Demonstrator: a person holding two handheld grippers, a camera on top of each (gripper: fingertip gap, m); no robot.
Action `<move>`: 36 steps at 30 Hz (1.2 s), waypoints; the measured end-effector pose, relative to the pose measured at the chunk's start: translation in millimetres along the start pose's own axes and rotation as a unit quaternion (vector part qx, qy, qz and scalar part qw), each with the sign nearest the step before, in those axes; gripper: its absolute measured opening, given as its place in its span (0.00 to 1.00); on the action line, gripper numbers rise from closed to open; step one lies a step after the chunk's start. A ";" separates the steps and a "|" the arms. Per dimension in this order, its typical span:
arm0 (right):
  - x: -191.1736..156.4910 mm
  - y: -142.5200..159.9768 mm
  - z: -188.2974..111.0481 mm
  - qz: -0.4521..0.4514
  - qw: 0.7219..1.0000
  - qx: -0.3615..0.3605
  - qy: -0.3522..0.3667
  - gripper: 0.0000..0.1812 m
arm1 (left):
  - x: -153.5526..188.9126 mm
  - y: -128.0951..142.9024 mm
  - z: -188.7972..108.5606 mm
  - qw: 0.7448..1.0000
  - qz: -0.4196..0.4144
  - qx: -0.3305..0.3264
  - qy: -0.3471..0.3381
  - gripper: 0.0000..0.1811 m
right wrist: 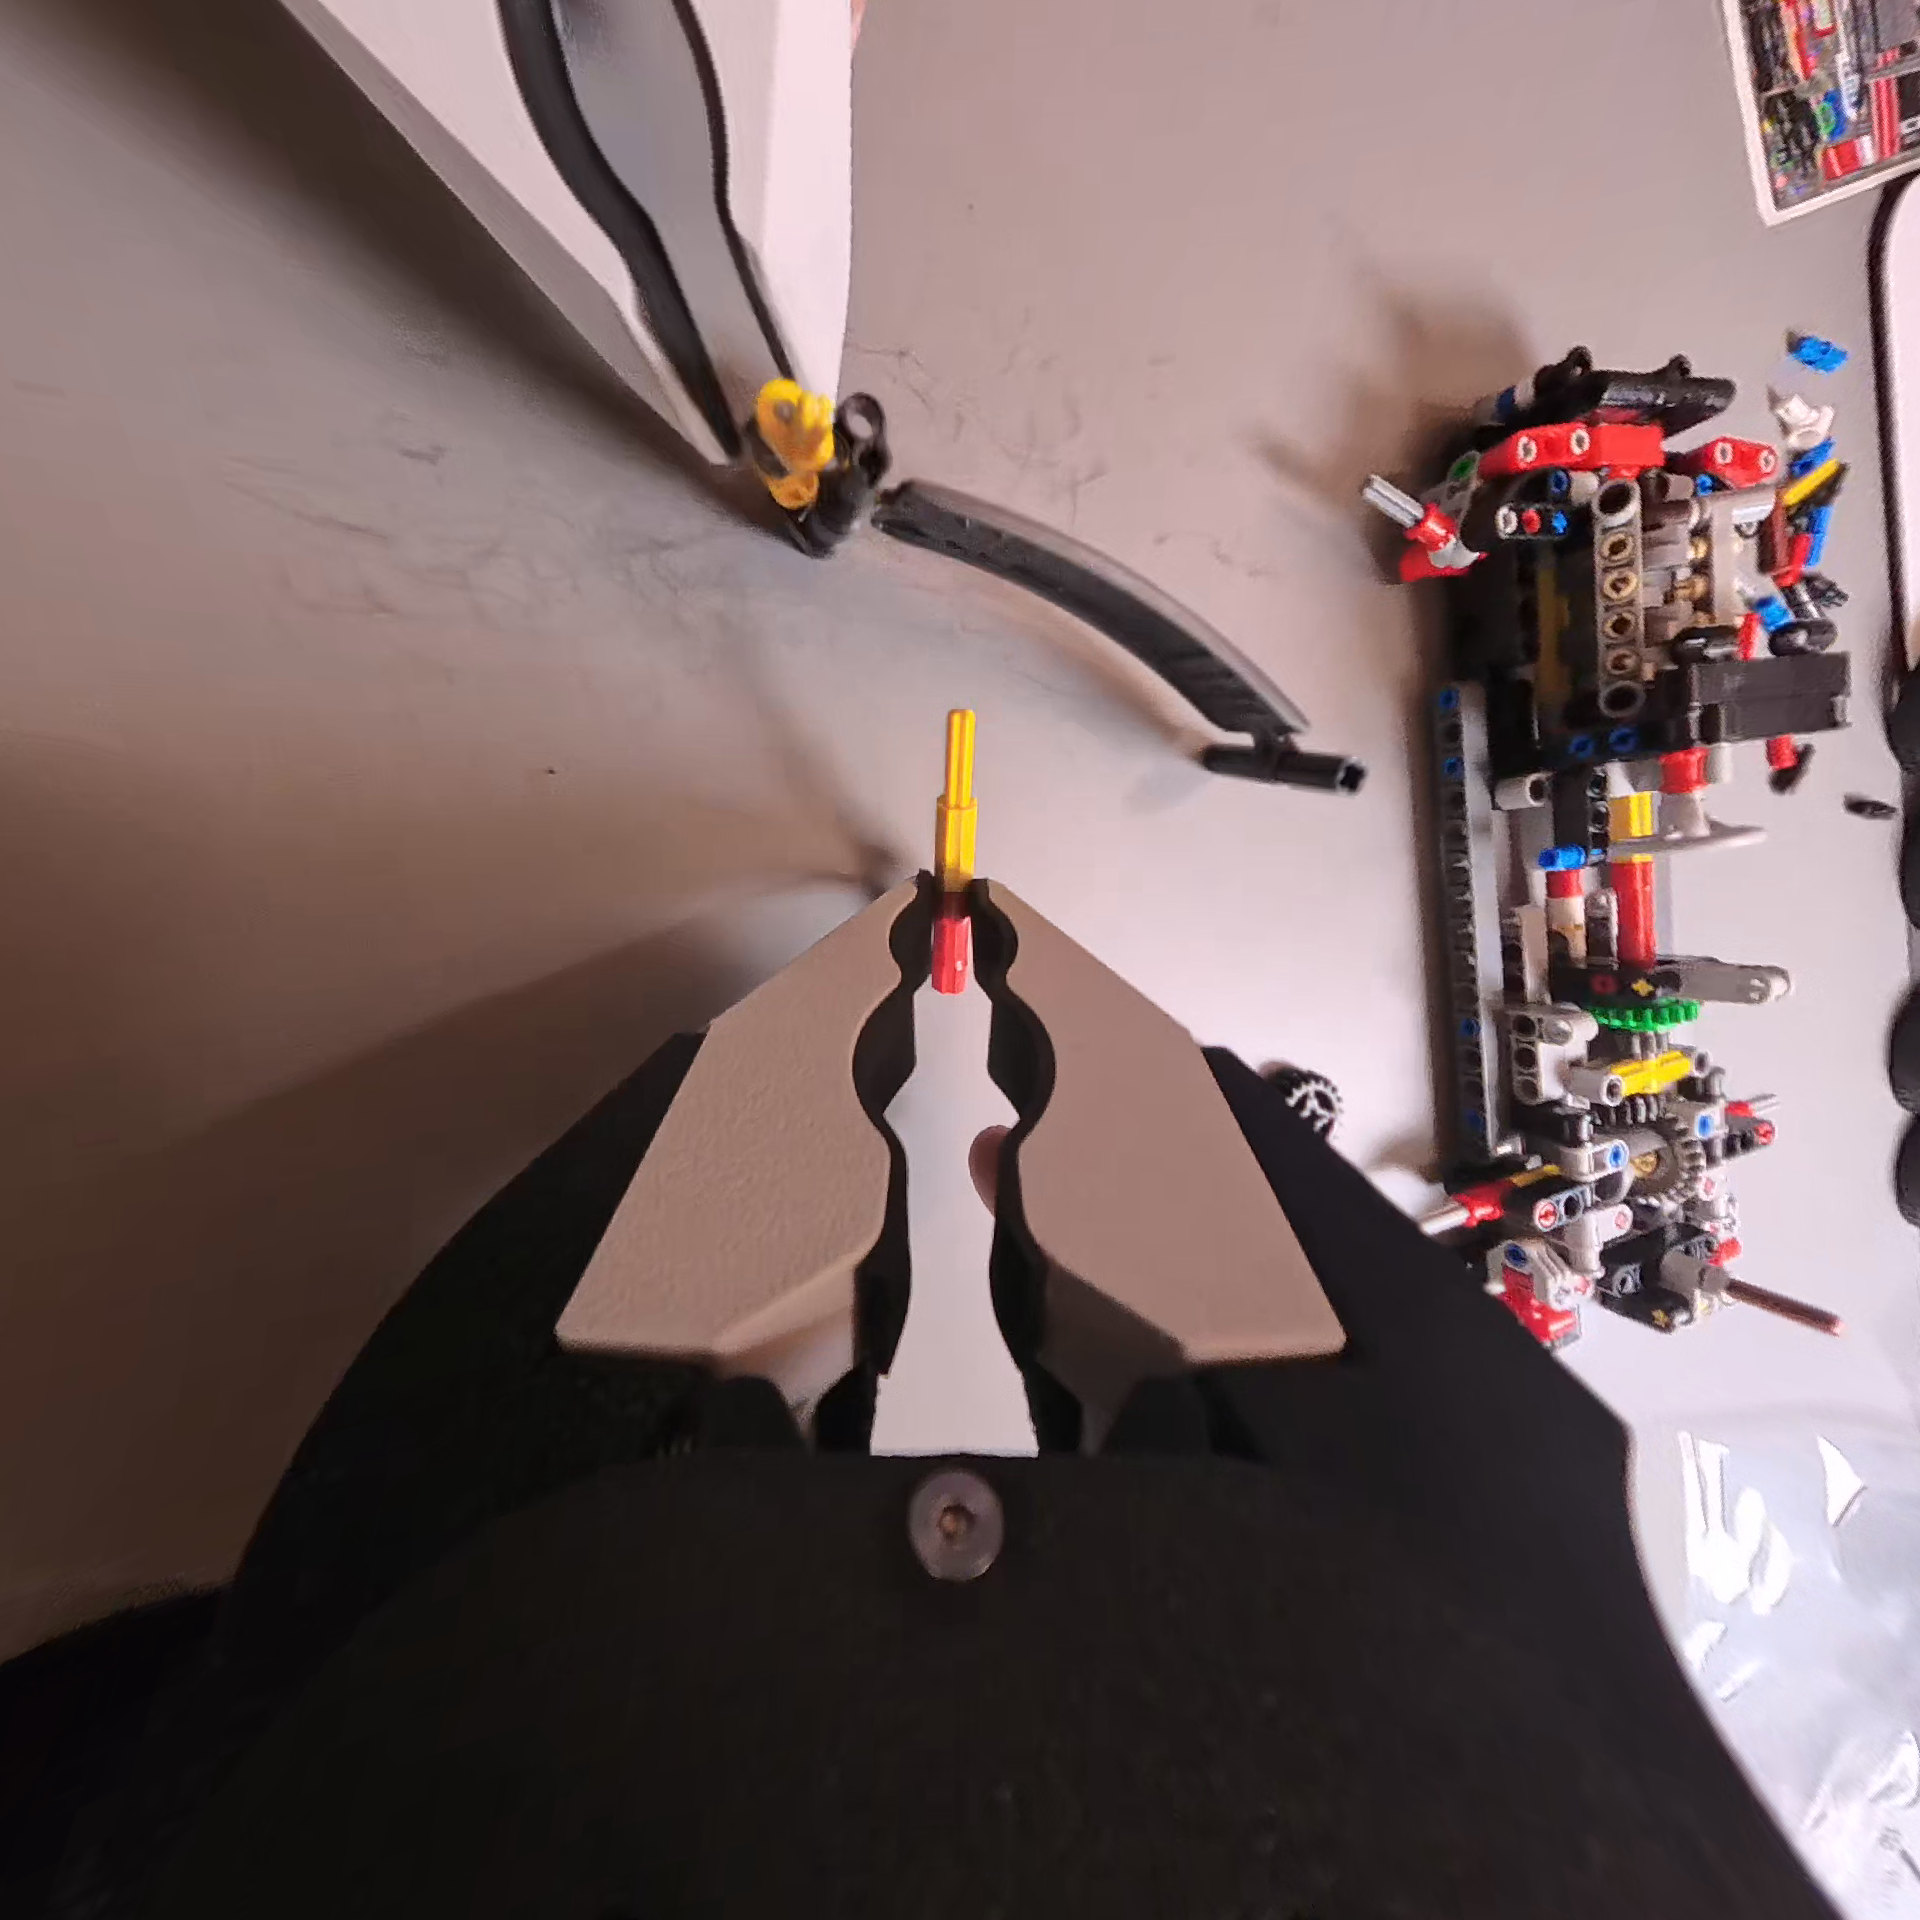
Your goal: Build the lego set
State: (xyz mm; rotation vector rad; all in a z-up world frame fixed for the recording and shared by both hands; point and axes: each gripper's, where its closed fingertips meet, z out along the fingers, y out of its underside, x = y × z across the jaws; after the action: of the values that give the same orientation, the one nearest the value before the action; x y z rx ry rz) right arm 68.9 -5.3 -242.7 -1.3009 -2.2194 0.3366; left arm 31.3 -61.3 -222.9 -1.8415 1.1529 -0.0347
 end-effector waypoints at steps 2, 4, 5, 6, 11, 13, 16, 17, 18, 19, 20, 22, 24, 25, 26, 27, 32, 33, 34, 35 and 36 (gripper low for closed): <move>0.2 1.0 -0.1 0.003 1.000 0.011 0.000 0.02 | 3.9 -1.2 -3.9 0.999 -0.023 0.015 0.031 0.08; -0.3 0.4 0.8 0.002 1.000 0.019 0.000 0.02 | 9.5 -6.1 -9.6 0.996 -0.049 0.039 0.067 0.11; -0.5 0.3 1.7 0.001 1.000 0.021 0.000 0.02 | 11.4 -9.6 -13.1 0.993 -0.065 0.054 0.084 0.10; -1.0 0.3 2.5 -0.002 1.000 0.022 -0.001 0.02 | 10.0 -12.5 -15.9 0.990 -0.081 0.068 0.091 0.10; -1.5 -1.9 6.0 -0.010 0.999 0.030 0.002 0.02 | -9.2 8.9 -16.2 0.990 -0.121 0.031 0.065 0.07; -0.2 -2.6 6.4 -0.014 0.999 0.032 0.007 0.02 | -12.1 23.7 -13.2 0.988 -0.141 -0.002 0.063 0.07; 4.7 -5.4 6.0 -0.017 0.999 0.041 0.022 0.02 | -3.1 29.0 -7.7 0.982 -0.167 -0.015 0.091 0.12; 5.5 -7.9 4.9 -0.018 0.998 0.048 0.024 0.02 | -0.7 28.1 -5.3 0.981 -0.167 -0.015 0.094 0.14; 5.5 -11.8 3.0 -0.020 0.998 0.058 0.026 0.02 | 0.9 27.3 -2.8 0.982 -0.164 -0.016 0.094 0.13; 4.7 -17.2 0.3 -0.026 0.997 0.071 0.027 0.02 | 0.9 26.9 -0.4 0.983 -0.160 -0.019 0.088 0.13; 2.5 -22.8 -2.3 -0.032 0.996 0.084 0.025 0.02 | -1.0 26.6 1.9 0.985 -0.156 -0.020 0.078 0.11; -2.5 -30.5 -4.9 -0.041 0.994 0.097 0.019 0.02 | -3.1 24.6 4.5 0.986 -0.151 -0.018 0.068 0.09; -2.7 -32.0 -2.4 -0.051 0.994 0.092 0.027 0.02 | -3.3 23.2 6.0 0.986 -0.152 -0.016 0.067 0.09; -3.1 -30.3 0.2 -0.059 0.994 0.084 0.030 0.02 | -3.8 23.1 6.6 0.986 -0.150 -0.016 0.064 0.08; -3.2 -28.6 2.9 -0.065 0.994 0.077 0.034 0.02 | -4.5 23.1 7.3 0.987 -0.147 -0.017 0.060 0.08; -4.1 -27.8 5.3 -0.070 0.994 0.074 0.034 0.02 | -5.1 23.6 8.4 0.988 -0.144 -0.020 0.055 0.08; -11.1 -25.5 13.2 -0.082 0.994 0.063 0.024 0.02 | -8.0 20.2 10.0 0.992 -0.118 -0.019 0.037 0.03; -11.5 -25.6 13.3 -0.082 0.994 0.064 0.024 0.02 | -7.7 18.3 9.2 0.992 -0.119 -0.015 0.040 0.03; -11.7 -25.9 13.1 -0.081 0.994 0.066 0.023 0.02 | -6.9 15.9 8.1 0.991 -0.125 -0.008 0.047 0.03; -12.6 -26.1 12.8 -0.080 0.994 0.067 0.020 0.02 | -5.3 12.9 6.7 0.989 -0.137 0.002 0.059 0.03; -13.3 -26.8 12.6 -0.080 0.994 0.071 0.018 0.02 | -4.1 8.9 4.9 0.985 -0.155 0.015 0.072 0.03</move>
State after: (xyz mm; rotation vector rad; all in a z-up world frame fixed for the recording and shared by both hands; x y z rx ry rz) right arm 47.4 -29.5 -244.9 -1.0407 -2.2095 0.3981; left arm 25.1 -56.1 -230.3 -2.0017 0.9456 -0.3679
